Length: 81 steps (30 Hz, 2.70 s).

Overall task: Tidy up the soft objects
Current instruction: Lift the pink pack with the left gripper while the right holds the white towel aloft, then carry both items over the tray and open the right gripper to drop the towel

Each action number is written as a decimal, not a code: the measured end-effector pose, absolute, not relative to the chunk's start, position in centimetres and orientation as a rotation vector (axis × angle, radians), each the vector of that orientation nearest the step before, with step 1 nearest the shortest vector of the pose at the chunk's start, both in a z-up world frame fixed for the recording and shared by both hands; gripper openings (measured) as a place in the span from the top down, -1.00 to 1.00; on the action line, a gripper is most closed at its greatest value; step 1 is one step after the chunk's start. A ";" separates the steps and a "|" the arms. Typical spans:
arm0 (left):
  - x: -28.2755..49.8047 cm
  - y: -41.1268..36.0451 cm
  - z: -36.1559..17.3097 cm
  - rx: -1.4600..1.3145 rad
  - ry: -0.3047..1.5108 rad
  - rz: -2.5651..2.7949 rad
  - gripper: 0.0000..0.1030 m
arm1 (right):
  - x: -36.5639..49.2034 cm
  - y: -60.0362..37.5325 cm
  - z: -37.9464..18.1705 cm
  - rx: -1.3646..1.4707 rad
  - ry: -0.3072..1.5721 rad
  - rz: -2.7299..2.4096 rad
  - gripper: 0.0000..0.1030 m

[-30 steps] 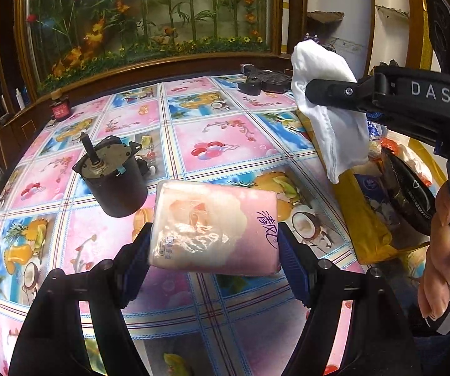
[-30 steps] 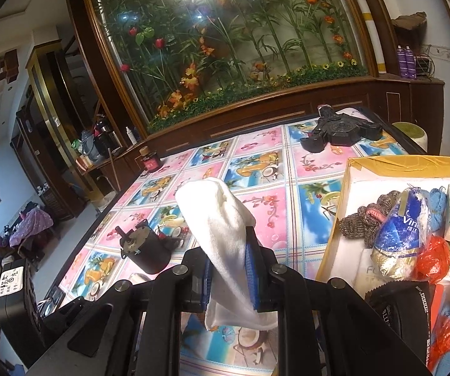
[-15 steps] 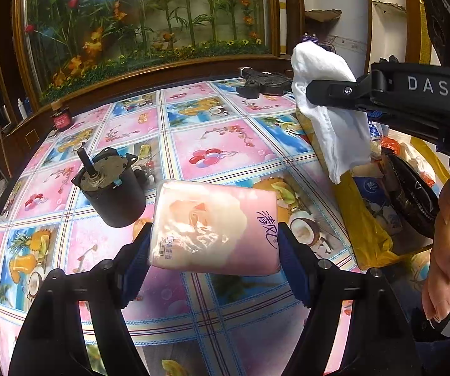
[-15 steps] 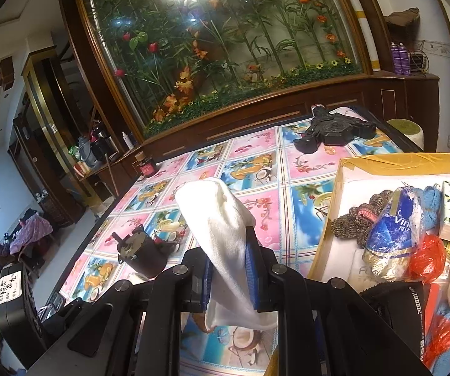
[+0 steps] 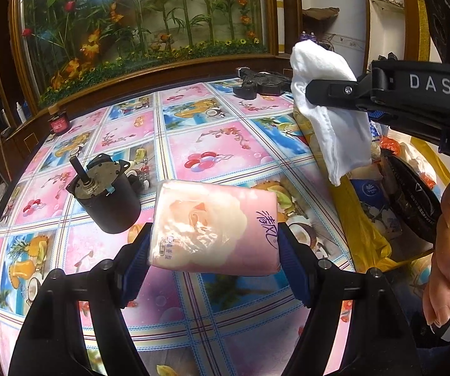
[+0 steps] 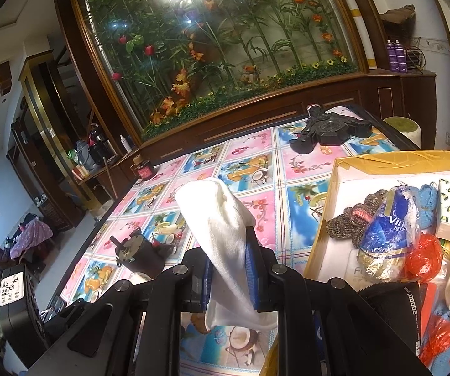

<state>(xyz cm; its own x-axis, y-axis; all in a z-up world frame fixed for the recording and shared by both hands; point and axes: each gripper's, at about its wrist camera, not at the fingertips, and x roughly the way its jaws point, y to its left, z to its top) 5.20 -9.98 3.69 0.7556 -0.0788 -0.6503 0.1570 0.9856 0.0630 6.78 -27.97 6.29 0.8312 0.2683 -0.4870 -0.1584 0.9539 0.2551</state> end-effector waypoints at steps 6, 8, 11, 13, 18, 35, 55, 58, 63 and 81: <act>5.8 -10.2 4.6 0.087 0.701 -0.147 -0.45 | 6.6 -29.2 6.6 0.234 0.531 0.208 0.66; 6.2 -10.6 5.2 0.075 0.696 -0.164 -0.45 | 6.4 -30.2 7.0 0.255 0.515 0.193 0.66; 6.6 -11.7 6.3 0.071 0.681 -0.187 -0.45 | 5.9 -32.4 7.5 0.310 0.489 0.167 0.66; 6.8 -12.7 7.0 0.081 0.664 -0.202 -0.45 | 5.5 -34.0 7.6 0.352 0.473 0.141 0.66; 7.3 -15.5 8.7 0.115 0.624 -0.245 -0.45 | 4.5 -37.1 7.7 0.434 0.452 0.093 0.65; 10.5 -23.6 9.5 0.098 0.689 -0.376 -0.45 | -0.3 -41.6 8.4 0.530 0.415 -0.080 0.65; 12.2 -29.2 6.3 0.161 0.784 -0.418 -0.44 | 3.6 -37.8 10.2 0.525 0.711 -0.137 0.60; 12.6 -29.1 5.7 0.154 0.807 -0.420 -0.45 | 4.0 -37.6 10.6 0.506 0.719 -0.136 0.60; 12.5 -29.4 5.6 0.165 0.817 -0.416 -0.46 | 4.8 -37.9 10.7 0.461 0.728 -0.167 0.61; 13.0 -29.1 4.6 0.138 0.881 -0.408 -0.51 | 5.4 -36.0 9.4 0.363 0.729 -0.180 0.11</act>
